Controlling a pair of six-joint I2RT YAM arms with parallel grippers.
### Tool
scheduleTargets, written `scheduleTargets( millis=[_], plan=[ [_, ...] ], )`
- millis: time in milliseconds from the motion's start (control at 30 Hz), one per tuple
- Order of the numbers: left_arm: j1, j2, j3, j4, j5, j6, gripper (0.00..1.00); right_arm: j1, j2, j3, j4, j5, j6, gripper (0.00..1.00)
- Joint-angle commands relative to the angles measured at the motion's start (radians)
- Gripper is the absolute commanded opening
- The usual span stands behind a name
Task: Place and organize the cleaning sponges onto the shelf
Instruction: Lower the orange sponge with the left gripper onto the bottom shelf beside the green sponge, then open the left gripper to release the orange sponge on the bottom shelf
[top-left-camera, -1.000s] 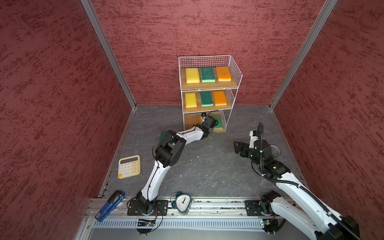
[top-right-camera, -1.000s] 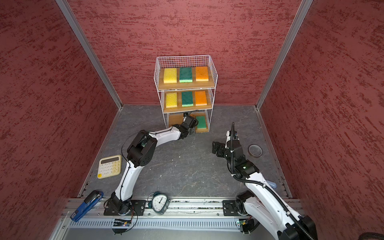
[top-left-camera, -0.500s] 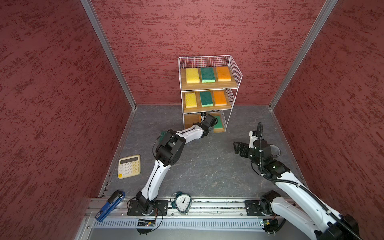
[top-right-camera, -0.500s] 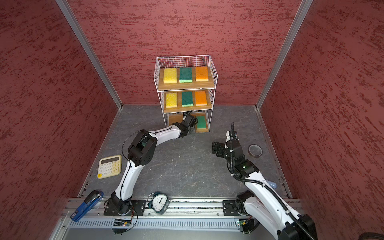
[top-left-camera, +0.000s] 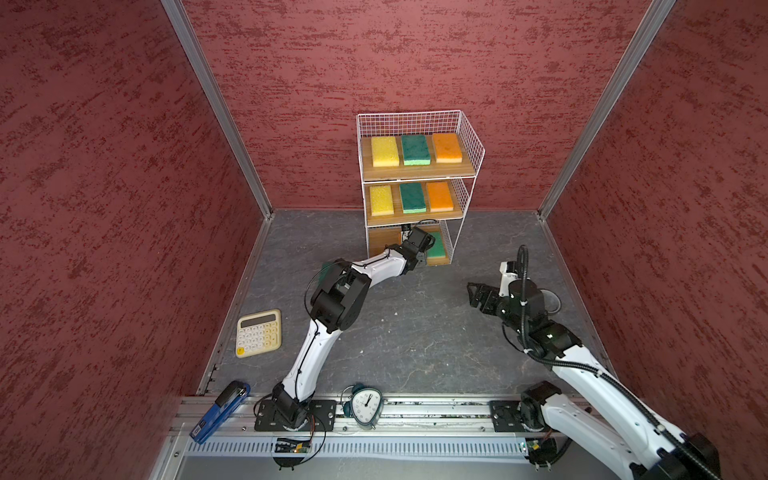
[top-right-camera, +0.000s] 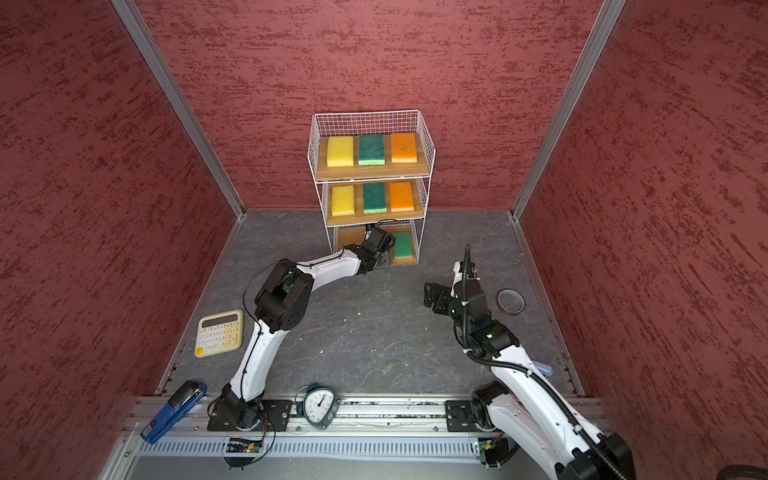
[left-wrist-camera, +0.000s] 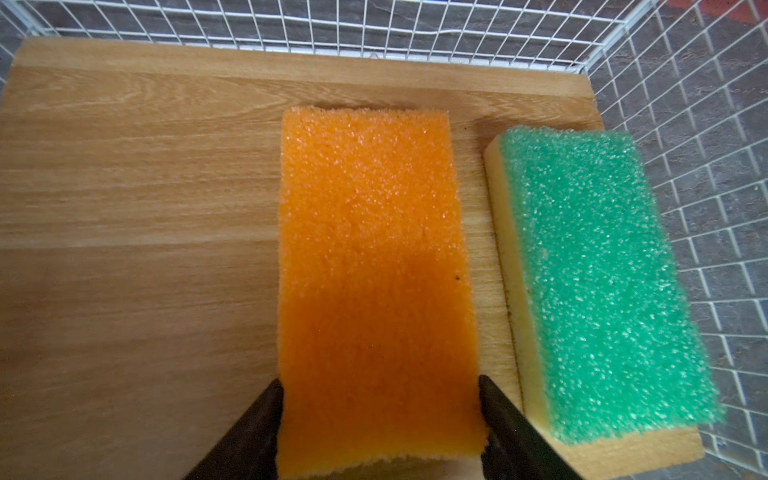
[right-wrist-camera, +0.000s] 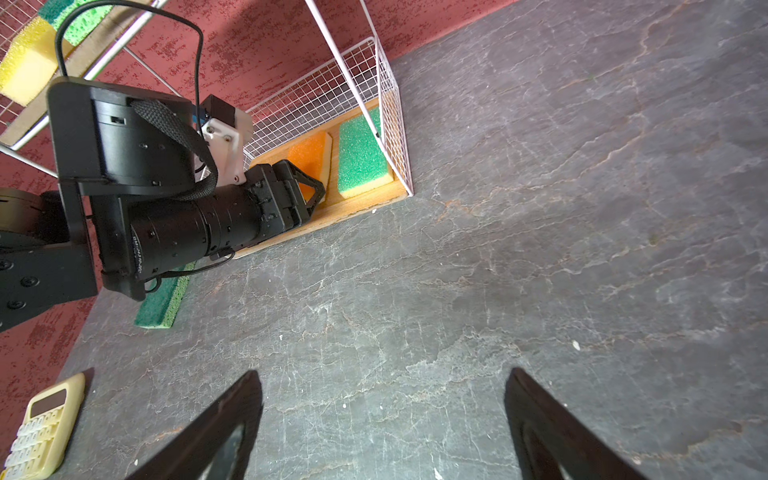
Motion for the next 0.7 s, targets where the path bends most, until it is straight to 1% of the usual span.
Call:
scheduleTargets(
  millis=[0,200,233,267,500,667],
  plan=[
    [0.005,0.016,-0.026,-0.037,0.031,-0.016,0.71,-0.010,-0.022,-0.008,-0.004,-0.005,0.008,0.92],
    [0.000,-0.012,-0.057,-0.025,0.022,-0.013,0.72,-0.011,-0.039,-0.010,-0.011,-0.002,0.004,0.92],
    [-0.001,-0.015,-0.058,-0.026,0.018,-0.009,0.83,-0.010,-0.041,-0.010,-0.013,-0.002,0.005,0.92],
    [-0.003,-0.019,-0.062,-0.025,0.017,-0.005,1.00,-0.011,-0.043,-0.010,-0.013,-0.003,0.006,0.92],
    [-0.012,-0.058,-0.091,-0.025,-0.015,-0.002,1.00,-0.010,-0.067,-0.014,-0.024,-0.005,0.014,0.92],
    [-0.026,-0.121,-0.149,0.007,-0.024,0.017,1.00,-0.010,-0.084,-0.010,-0.035,-0.007,0.014,0.92]
  ],
)
